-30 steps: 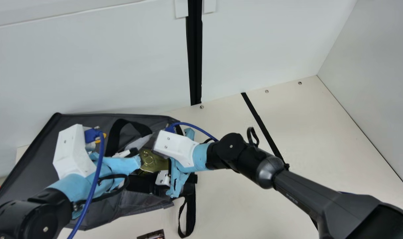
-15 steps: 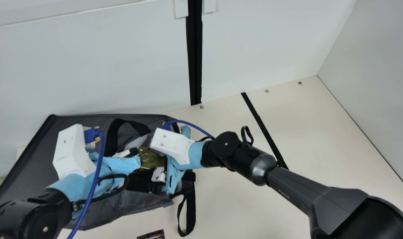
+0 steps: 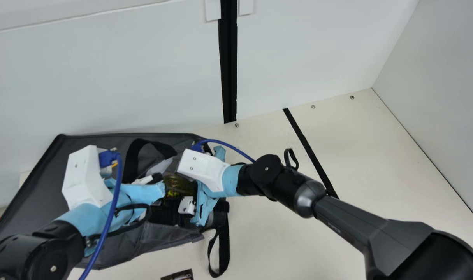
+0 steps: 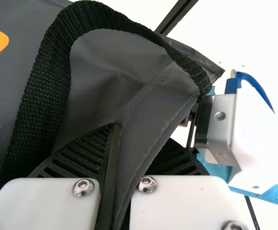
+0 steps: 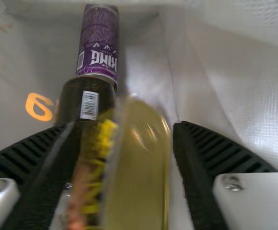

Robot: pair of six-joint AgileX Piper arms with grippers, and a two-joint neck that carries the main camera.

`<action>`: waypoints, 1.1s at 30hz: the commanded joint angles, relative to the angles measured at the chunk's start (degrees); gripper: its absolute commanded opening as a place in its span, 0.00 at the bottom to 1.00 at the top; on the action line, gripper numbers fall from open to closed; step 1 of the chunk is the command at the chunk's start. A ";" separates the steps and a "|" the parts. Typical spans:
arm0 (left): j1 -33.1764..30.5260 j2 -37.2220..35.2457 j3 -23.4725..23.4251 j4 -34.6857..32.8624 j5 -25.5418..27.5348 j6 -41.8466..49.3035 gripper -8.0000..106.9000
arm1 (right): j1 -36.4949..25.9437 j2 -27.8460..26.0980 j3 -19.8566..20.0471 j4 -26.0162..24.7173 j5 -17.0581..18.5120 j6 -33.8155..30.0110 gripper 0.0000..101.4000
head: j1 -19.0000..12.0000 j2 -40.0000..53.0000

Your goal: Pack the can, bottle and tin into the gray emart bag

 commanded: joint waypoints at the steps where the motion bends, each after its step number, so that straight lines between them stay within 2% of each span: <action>1: 0.00 0.00 0.00 0.00 0.00 0.00 0.16 | -0.04 -0.17 0.08 0.24 0.26 0.10 0.80 | -1.30 -0.05; 4: 0.00 0.00 0.00 0.00 0.00 0.00 0.16 | -0.21 -0.51 0.27 0.29 0.35 0.04 0.90 | -1.30 -0.05; 19: 0.00 0.00 0.00 0.00 0.00 0.00 0.16 | -1.92 -3.70 3.00 0.58 1.65 -0.72 0.90 | -1.30 -0.05; 33: 0.00 0.00 0.00 0.00 0.00 0.00 0.16 | -3.58 -9.06 6.70 -0.39 1.79 0.93 0.90 | -1.30 -0.05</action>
